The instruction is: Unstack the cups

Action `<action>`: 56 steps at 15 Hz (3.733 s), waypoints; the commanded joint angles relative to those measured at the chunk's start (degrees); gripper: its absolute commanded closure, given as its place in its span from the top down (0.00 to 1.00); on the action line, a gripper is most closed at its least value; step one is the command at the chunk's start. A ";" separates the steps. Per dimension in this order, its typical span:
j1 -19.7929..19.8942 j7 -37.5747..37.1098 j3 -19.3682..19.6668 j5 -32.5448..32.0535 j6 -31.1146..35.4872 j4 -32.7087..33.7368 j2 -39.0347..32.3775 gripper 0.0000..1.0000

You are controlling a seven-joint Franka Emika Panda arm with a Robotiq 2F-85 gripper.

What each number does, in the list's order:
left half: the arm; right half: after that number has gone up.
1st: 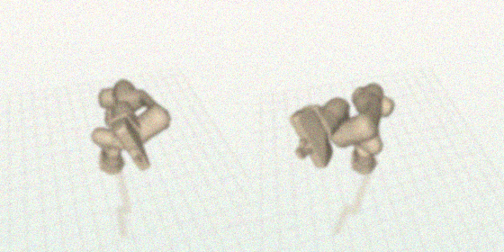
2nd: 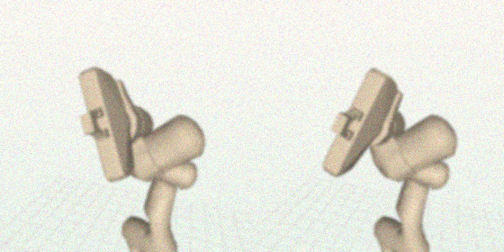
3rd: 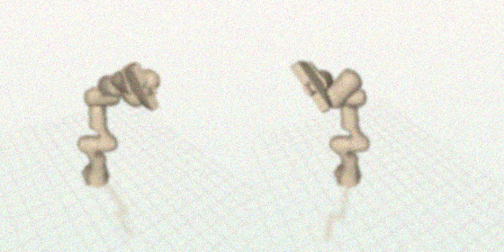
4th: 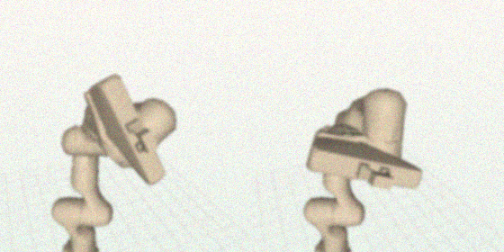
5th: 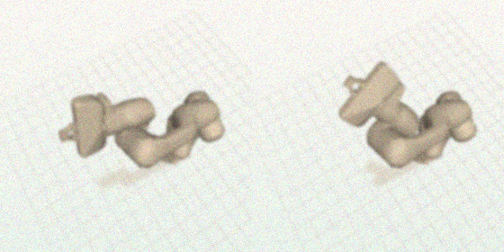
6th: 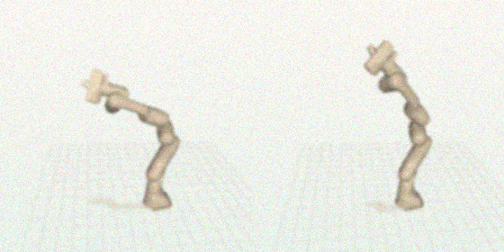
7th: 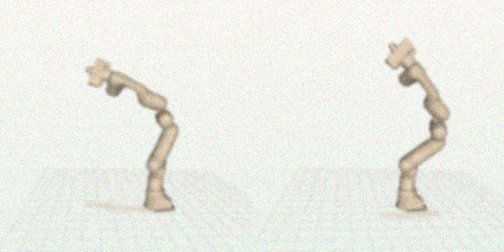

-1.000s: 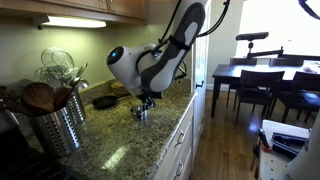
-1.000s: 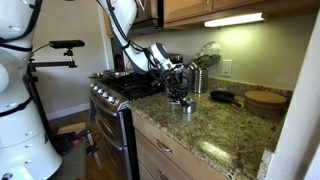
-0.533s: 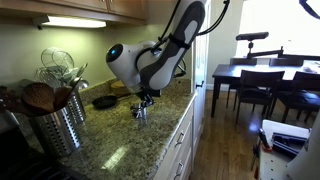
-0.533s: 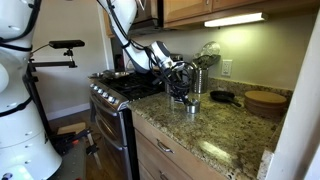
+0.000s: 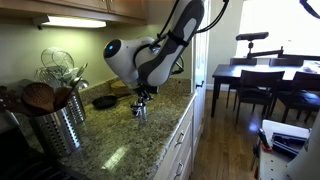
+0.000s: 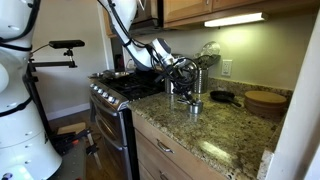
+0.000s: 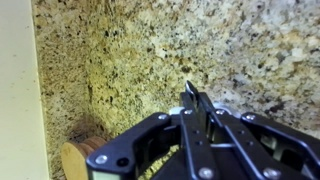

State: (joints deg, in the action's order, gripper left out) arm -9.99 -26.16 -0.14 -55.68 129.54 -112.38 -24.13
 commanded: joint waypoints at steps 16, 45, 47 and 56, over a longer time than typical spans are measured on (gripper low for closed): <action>-0.17 -1.98 -1.33 -0.50 -3.85 -5.55 6.06 0.80; -0.54 -9.30 -0.25 -9.63 -2.45 0.98 -4.47 1.00; -0.52 -9.83 -0.16 -10.84 -2.52 1.43 -5.46 1.00; -0.08 -11.46 0.40 -15.15 -3.04 3.12 -7.99 0.68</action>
State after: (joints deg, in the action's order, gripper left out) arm -9.96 -35.36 -0.24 -68.22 127.00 -109.84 -31.71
